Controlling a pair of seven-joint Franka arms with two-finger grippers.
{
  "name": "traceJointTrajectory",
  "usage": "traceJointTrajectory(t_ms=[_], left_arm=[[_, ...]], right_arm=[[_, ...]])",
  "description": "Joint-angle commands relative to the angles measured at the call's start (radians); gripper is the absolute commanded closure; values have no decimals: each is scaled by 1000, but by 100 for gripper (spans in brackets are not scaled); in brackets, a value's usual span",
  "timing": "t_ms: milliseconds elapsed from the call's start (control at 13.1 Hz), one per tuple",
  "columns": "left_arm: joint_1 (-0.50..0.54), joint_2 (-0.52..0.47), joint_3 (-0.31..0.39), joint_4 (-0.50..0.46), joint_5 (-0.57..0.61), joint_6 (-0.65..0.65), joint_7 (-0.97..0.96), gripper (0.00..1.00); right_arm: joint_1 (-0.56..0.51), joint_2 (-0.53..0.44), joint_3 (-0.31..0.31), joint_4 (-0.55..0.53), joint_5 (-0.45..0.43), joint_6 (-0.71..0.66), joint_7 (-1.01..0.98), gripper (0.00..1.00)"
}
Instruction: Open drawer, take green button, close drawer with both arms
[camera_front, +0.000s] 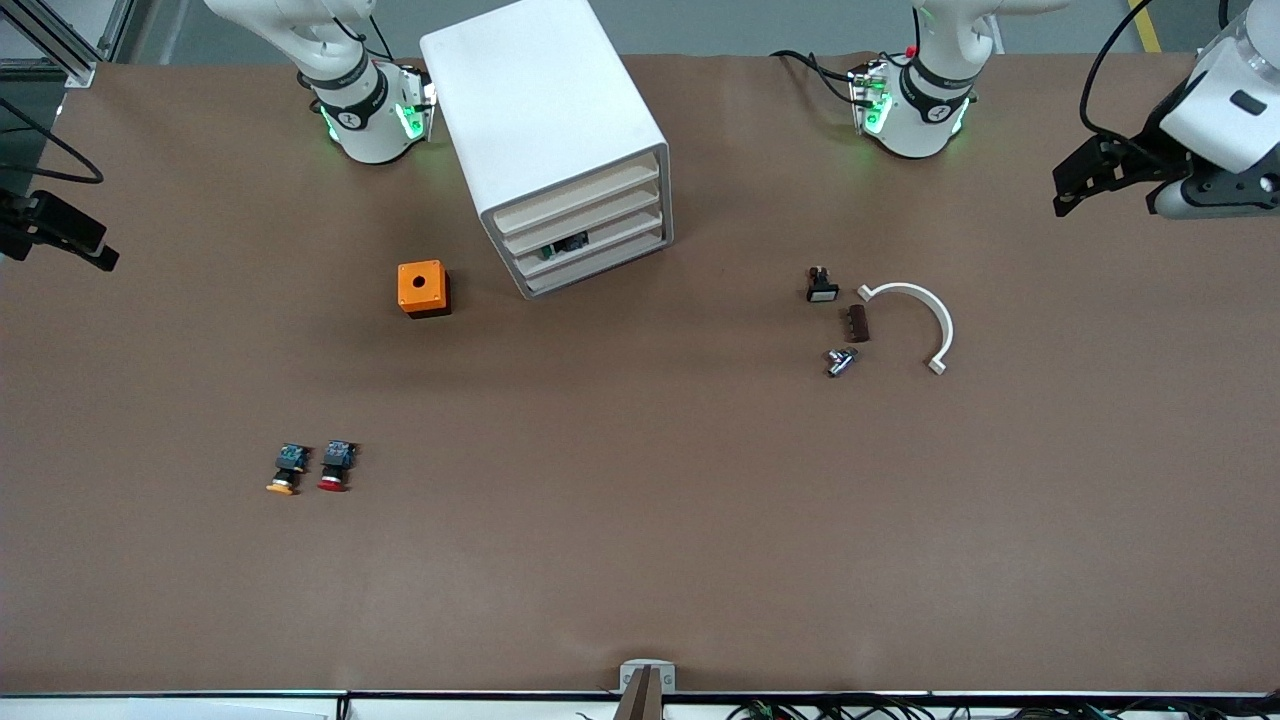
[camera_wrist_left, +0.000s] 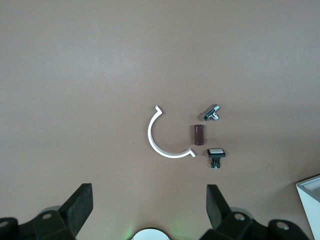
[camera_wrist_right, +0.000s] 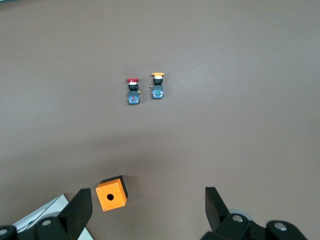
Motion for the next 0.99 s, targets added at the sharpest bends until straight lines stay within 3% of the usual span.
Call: traceJointTrajectory(t_ms=[0,381,610,915], left_arm=[[1,70,-20,31,-13,-5,12,0],[-5,185,-92,34,-15,7,-116,0],[-6,254,-148,36,-69,9,-369,0],[-89,357,-161,50,-90,42,-642,0]], right_arm=[[-29,11,17,27,-30,2,1,0],[-30,11,17,24,-38,-12,6,0],[-30,11,19,24,-40,-12,6,0],[-30,11,19,24,-40,-12,6,0]])
